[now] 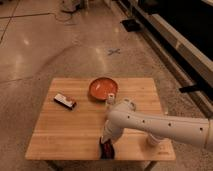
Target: Place the pepper on the white sponge
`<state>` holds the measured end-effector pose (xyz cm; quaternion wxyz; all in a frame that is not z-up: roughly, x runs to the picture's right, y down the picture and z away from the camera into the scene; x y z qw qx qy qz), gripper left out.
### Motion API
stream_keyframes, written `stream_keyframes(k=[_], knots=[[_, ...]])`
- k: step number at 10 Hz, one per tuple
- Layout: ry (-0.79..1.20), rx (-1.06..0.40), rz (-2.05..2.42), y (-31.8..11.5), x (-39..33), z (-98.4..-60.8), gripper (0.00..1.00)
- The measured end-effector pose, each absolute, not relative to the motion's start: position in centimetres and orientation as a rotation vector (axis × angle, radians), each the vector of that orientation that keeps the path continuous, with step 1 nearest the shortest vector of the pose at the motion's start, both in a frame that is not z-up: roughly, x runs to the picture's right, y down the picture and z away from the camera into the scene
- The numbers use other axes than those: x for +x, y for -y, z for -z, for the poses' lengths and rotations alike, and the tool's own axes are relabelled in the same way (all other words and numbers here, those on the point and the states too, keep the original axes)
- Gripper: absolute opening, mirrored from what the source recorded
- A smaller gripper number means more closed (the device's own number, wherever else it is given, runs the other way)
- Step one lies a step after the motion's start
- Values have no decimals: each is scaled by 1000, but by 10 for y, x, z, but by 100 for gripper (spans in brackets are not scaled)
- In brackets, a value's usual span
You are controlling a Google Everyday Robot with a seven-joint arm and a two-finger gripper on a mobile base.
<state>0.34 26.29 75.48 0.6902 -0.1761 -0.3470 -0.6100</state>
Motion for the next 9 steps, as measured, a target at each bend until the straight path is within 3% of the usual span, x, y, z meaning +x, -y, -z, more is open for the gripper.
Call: stream_keyframes(k=[9], knots=[[714, -340, 1399, -225, 12, -747, 80]])
